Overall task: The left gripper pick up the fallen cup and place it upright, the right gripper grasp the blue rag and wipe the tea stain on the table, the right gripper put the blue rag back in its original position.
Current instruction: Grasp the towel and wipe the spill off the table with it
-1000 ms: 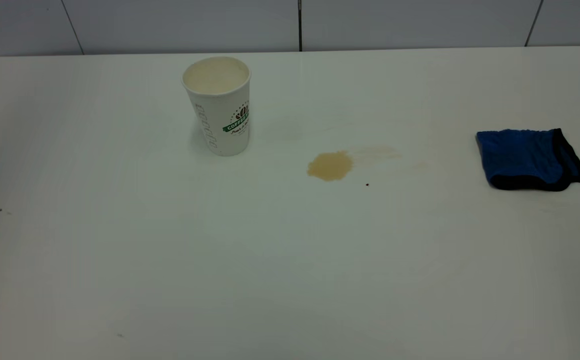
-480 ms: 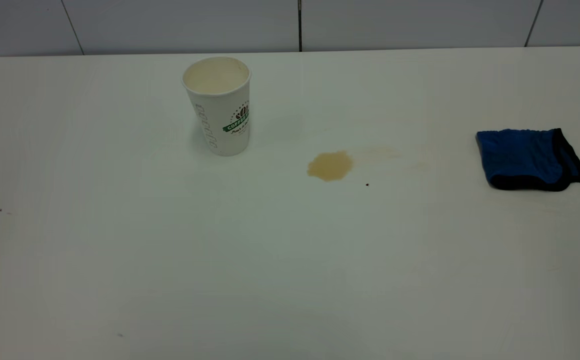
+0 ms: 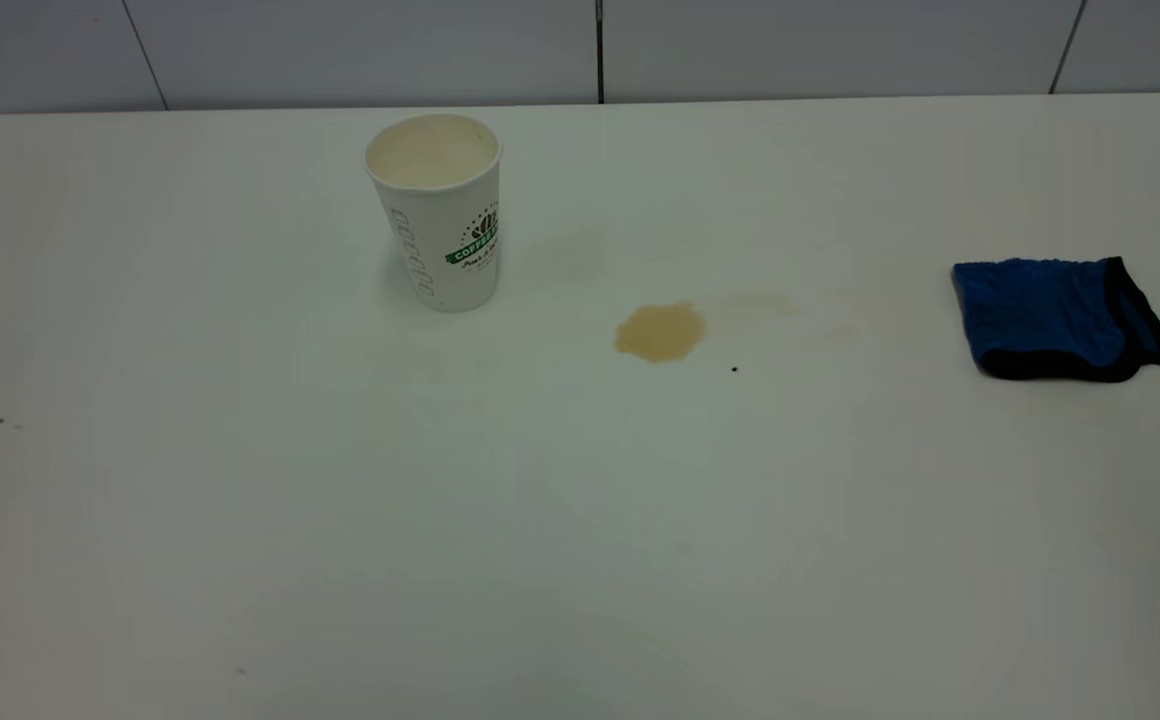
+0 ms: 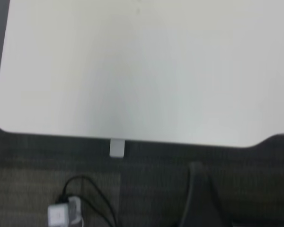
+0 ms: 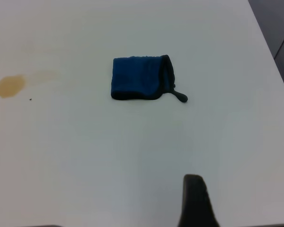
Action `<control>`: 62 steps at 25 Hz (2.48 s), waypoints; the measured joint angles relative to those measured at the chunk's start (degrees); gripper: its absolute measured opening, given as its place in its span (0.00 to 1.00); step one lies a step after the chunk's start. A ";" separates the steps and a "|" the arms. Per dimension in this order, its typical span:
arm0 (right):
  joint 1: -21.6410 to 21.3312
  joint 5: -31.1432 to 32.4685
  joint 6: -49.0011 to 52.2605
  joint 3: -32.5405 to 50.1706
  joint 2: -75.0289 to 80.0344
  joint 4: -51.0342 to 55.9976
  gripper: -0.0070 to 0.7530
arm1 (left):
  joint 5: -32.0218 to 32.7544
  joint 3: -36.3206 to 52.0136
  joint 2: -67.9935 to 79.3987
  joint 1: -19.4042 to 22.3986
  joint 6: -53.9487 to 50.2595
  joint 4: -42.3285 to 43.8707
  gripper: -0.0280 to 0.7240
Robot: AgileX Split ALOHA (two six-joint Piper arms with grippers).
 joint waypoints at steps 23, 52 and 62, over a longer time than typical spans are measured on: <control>0.00 0.00 0.00 0.00 0.00 0.00 0.71 | 1.61 2.30 -18.31 -4.75 -1.89 1.18 0.71; 0.00 0.00 -0.01 0.00 0.00 0.26 0.71 | 1.68 2.30 -18.31 -4.75 -1.88 1.18 0.71; 0.00 -3.61 2.66 -7.01 18.87 1.68 0.88 | 1.68 2.30 -18.31 -4.75 -1.88 1.18 0.71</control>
